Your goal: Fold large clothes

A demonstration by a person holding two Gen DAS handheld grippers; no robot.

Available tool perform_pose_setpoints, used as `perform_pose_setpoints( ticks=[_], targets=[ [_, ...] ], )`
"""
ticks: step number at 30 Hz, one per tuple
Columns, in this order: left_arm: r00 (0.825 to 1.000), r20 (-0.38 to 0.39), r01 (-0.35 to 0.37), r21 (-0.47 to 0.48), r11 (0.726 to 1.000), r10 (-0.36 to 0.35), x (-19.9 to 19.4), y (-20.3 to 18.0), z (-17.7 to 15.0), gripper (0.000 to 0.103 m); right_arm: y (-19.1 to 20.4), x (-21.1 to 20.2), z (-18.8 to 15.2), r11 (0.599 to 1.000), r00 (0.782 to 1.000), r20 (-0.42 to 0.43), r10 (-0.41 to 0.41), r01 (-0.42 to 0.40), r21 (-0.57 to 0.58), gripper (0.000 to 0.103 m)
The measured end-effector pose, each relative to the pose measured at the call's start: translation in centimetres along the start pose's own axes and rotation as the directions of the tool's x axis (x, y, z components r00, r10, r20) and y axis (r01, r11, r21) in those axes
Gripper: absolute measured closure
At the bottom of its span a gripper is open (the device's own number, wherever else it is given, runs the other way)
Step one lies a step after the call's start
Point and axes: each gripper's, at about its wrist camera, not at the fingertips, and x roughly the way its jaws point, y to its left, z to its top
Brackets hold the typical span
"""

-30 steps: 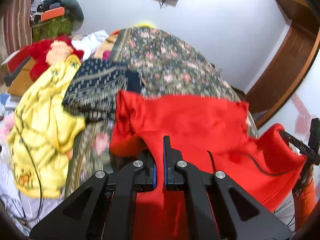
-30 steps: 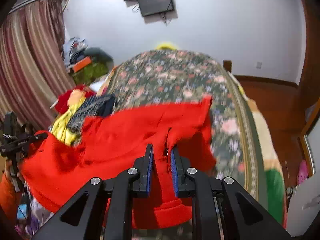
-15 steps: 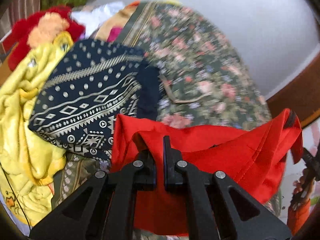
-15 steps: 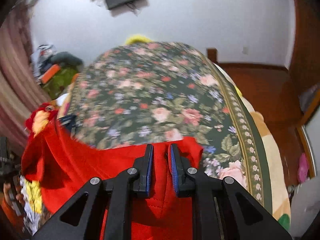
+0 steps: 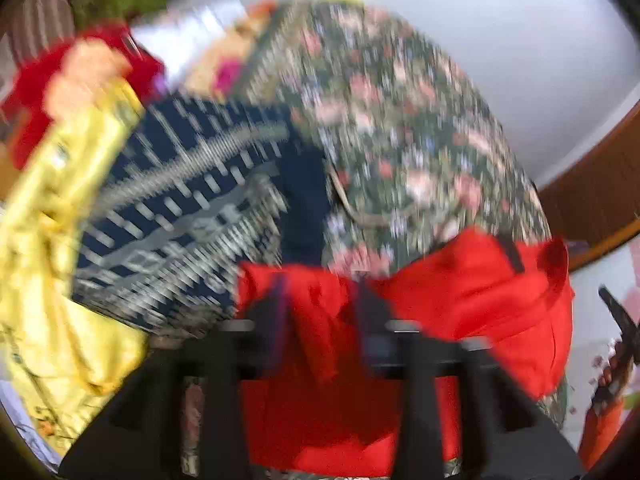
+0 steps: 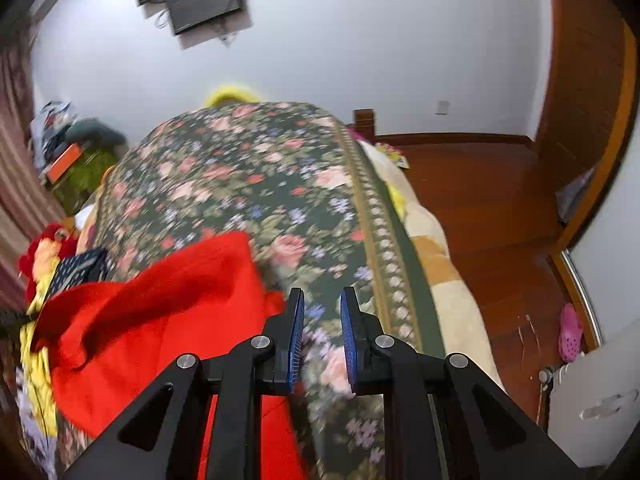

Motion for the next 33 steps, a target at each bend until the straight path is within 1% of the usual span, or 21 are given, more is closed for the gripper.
perform_pose_setpoints(
  ticks=[1,2,4,7,11,15,17,19,20,21,22,24,26,27,28,29,30,31,32,33],
  targets=[
    [0.999,0.049,-0.008,-0.004,1.000,0.008,-1.3,0.1,0.2,0.026,0.7,-0.4,-0.3,1.000,1.000,-0.003,0.010,-0.010,-0.024,0.089],
    [0.996,0.092,-0.010,-0.007,1.000,0.010,-2.4,0.2,0.4,0.026,1.4,-0.7,-0.5,0.999,1.000,-0.006,0.015,-0.015,-0.049,0.089],
    [0.992,0.121,-0.022,0.000,1.000,0.022,-4.4,0.5,0.6,0.026,3.7,-1.2,-1.0,0.992,1.000,-0.011,0.024,-0.025,-0.122,0.089],
    [0.992,0.121,-0.026,0.006,1.000,0.025,-5.4,0.9,0.1,0.026,7.0,-1.7,-1.6,0.977,0.997,-0.028,0.066,-0.070,-0.199,0.089],
    [0.996,0.083,-0.045,0.051,0.998,0.040,-4.7,0.6,-1.5,0.026,12.2,-1.7,-2.9,0.945,0.986,-0.062,0.153,-0.164,-0.282,0.089],
    [1.000,-0.002,-0.027,0.106,0.994,0.027,-2.0,-0.3,-3.5,0.026,16.4,-0.2,-4.6,0.912,0.968,-0.131,0.214,-0.246,-0.328,0.089],
    [0.998,-0.053,-0.025,0.149,0.988,0.034,0.2,-1.3,-4.5,0.026,17.7,0.9,-5.3,0.902,0.964,-0.159,0.214,-0.258,-0.347,0.089],
    [0.993,-0.105,-0.037,0.207,0.978,0.060,2.8,-2.5,-5.4,0.026,19.2,2.7,-6.1,0.893,0.957,-0.206,0.205,-0.269,-0.360,0.089],
    [0.991,-0.119,-0.041,0.227,0.973,0.069,3.6,-2.8,-5.8,0.026,19.5,3.3,-6.4,0.891,0.954,-0.220,0.202,-0.272,-0.363,0.089],
    [0.987,-0.132,-0.052,0.265,0.963,0.089,5.0,-3.5,-6.1,0.026,19.9,4.2,-6.8,0.888,0.951,-0.240,0.196,-0.276,-0.369,0.089],
    [0.985,-0.132,-0.068,0.290,0.955,0.110,5.9,-3.9,-6.3,0.026,20.1,4.9,-7.1,0.887,0.949,-0.253,0.188,-0.275,-0.371,0.089],
    [0.981,-0.097,-0.127,0.342,0.931,0.170,7.4,-4.6,-6.3,0.026,20.2,6.4,-7.8,0.886,0.947,-0.276,0.163,-0.263,-0.382,0.089],
    [0.972,-0.017,-0.212,0.379,0.901,0.236,8.0,-4.7,-5.6,0.026,19.7,7.2,-8.3,0.889,0.951,-0.274,0.140,-0.242,-0.388,0.089],
    [0.962,0.026,-0.260,0.388,0.884,0.272,8.0,-4.5,-5.1,0.026,19.3,7.3,-8.5,0.891,0.956,-0.266,0.126,-0.227,-0.394,0.089],
    [0.942,0.080,-0.331,0.389,0.860,0.327,8.0,-3.9,-4.5,0.026,18.8,7.5,-8.5,0.892,0.959,-0.258,0.113,-0.213,-0.400,0.089],
    [0.928,0.103,-0.369,0.384,0.846,0.358,8.1,-3.4,-4.0,0.026,18.2,7.5,-8.6,0.894,0.965,-0.246,0.094,-0.191,-0.406,0.089],
    [0.910,0.123,-0.413,0.374,0.830,0.397,8.1,-2.4,-3.5,0.026,17.3,7.5,-8.6,0.896,0.973,-0.226,0.054,-0.147,-0.419,0.089],
    [0.888,0.131,-0.457,0.357,0.815,0.440,8.2,-0.8,-3.0,0.025,16.7,7.6,-8.7,0.896,0.976,-0.217,0.034,-0.126,-0.425,0.089],
    [0.885,0.122,-0.462,0.342,0.818,0.449,8.2,0.3,-2.6,0.023,16.1,7.5,-8.7,0.898,0.975,-0.218,0.037,-0.128,-0.421,0.089],
    [0.893,0.097,-0.446,0.324,0.834,0.440,8.2,1.5,-2.4,0.018,15.3,7.6,-8.7,0.903,0.977,-0.215,0.016,-0.107,-0.417,0.089]
  ],
)
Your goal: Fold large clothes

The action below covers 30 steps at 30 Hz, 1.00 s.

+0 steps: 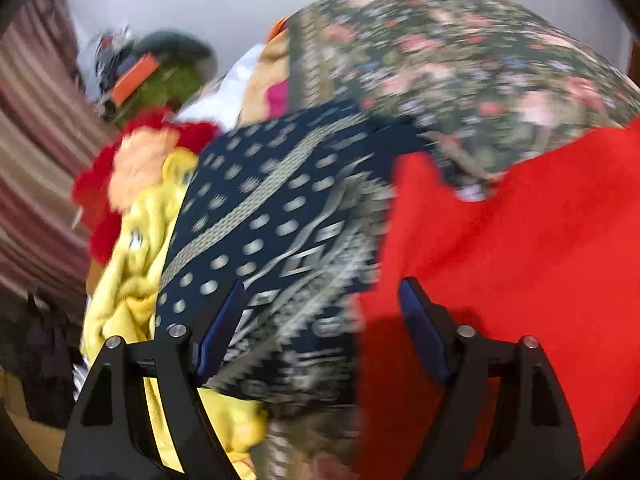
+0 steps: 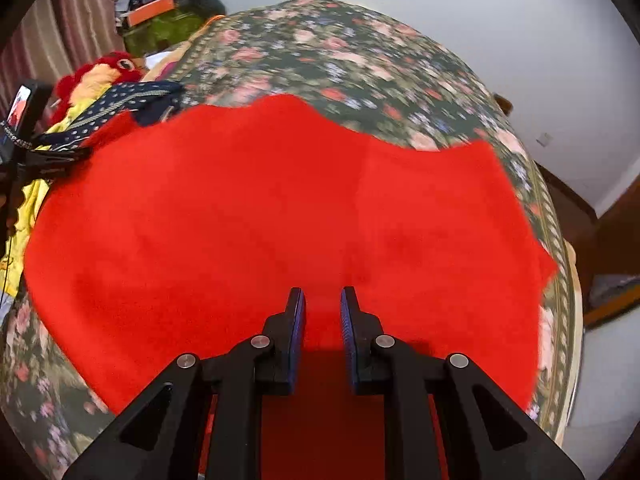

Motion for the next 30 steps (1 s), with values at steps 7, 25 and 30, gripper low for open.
perform_pose_setpoints(
  ticks=[7,25,30],
  targets=[
    [0.997,-0.066,-0.056,-0.130,0.990,0.048,0.0,6.5,-3.0,0.018,-4.2,-0.9,-2.1,0.994,0.999,-0.007,-0.038,0.039,0.101,0.089],
    [0.922,-0.044,0.385,0.012,0.923,-0.384,-6.8,-5.4,-8.8,0.017,-4.3,-2.3,-5.5,0.995,0.996,-0.036,-0.082,0.084,0.050,0.089],
    [0.941,-0.063,0.332,-0.017,0.943,-0.332,-5.3,-4.2,-10.1,0.012,-4.4,-2.8,-6.9,0.974,0.973,-0.033,-0.227,0.228,0.005,0.088]
  ],
)
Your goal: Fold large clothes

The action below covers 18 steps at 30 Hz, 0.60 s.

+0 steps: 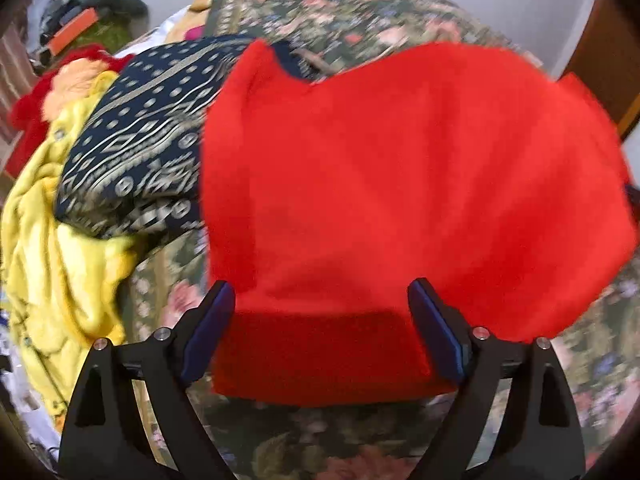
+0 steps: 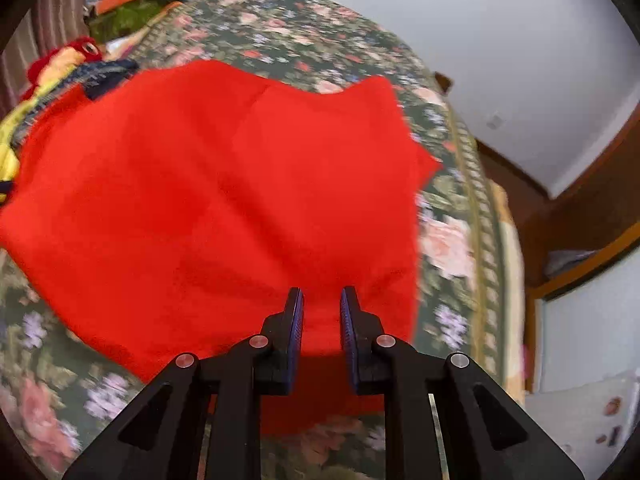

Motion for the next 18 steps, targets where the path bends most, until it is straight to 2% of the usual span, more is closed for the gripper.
perform_pose_setpoints(
  ticks=[1,2,3,4,6,9,14,18],
  targets=[
    [1.000,0.005,0.007,-0.011,1.000,-0.007,0.1,0.3,-0.3,0.012,-0.2,0.1,-0.3,0.999,0.999,-0.003,-0.048,0.048,-0.006,0.057],
    [1.000,0.004,0.015,-0.025,1.000,-0.015,0.2,0.6,-0.6,0.012,-0.6,0.1,-0.7,0.996,0.996,0.002,-0.088,0.088,0.000,0.034],
    [1.000,-0.003,0.029,-0.051,0.998,-0.029,0.4,1.0,-0.9,0.012,-1.8,0.1,-1.4,0.990,0.990,0.012,-0.138,0.138,0.035,0.004],
    [0.999,-0.006,0.043,-0.070,0.997,-0.043,0.5,1.3,-1.0,0.012,-2.8,0.1,-1.8,0.991,0.993,0.005,-0.117,0.116,0.070,0.003],
    [0.998,-0.010,0.053,-0.099,0.994,-0.054,0.7,1.7,-1.0,0.008,-5.8,0.3,-2.7,0.979,0.999,-0.035,-0.007,0.014,0.202,0.003],
    [0.998,-0.010,0.063,-0.150,0.987,-0.065,0.4,2.2,-1.1,0.009,-8.2,-0.5,-3.7,0.954,0.999,-0.036,0.031,-0.019,0.300,0.003],
    [0.999,0.012,0.041,-0.232,0.972,-0.039,-2.3,3.9,-1.5,0.009,-9.1,-3.8,-4.0,0.934,0.996,0.035,0.083,-0.090,0.346,0.003],
    [0.990,0.065,0.140,-0.336,0.931,-0.126,-4.9,6.0,-2.2,0.009,-8.1,-5.5,-2.8,0.912,0.983,0.093,0.160,-0.183,0.367,0.003]
  ],
)
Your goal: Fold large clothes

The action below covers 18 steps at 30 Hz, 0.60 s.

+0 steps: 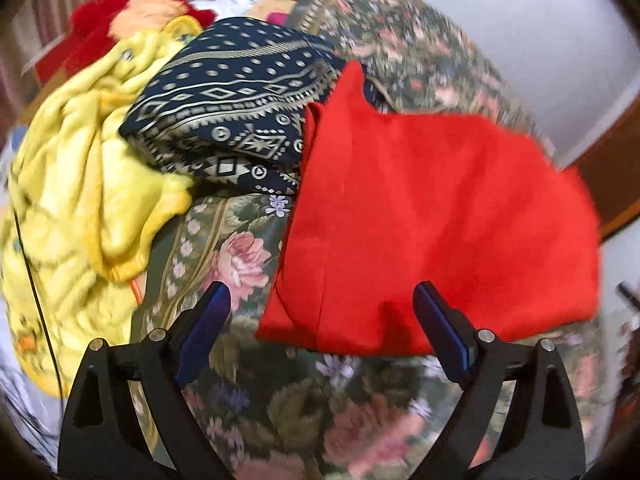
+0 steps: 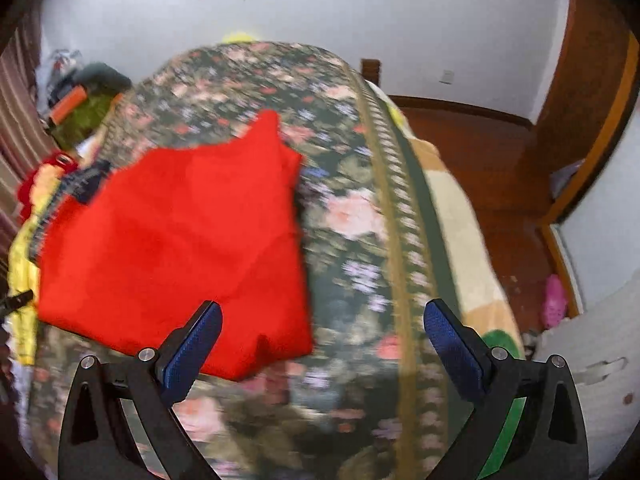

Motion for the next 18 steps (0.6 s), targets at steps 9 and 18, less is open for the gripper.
perform_pose_setpoints(
  ticks=[9,18],
  targets=[
    [0.962,-0.073,0.244,-0.199,0.949,-0.263,0.2,1.2,-2.8,0.009,7.4,0.3,1.2,0.982,0.983,-0.011,0.185,-0.186,-0.020,0.003],
    [0.916,-0.079,0.351,-0.321,0.880,-0.394,4.2,0.0,-2.8,0.009,12.0,2.2,1.2,0.971,0.975,-0.052,0.216,-0.220,-0.094,0.003]
  ],
)
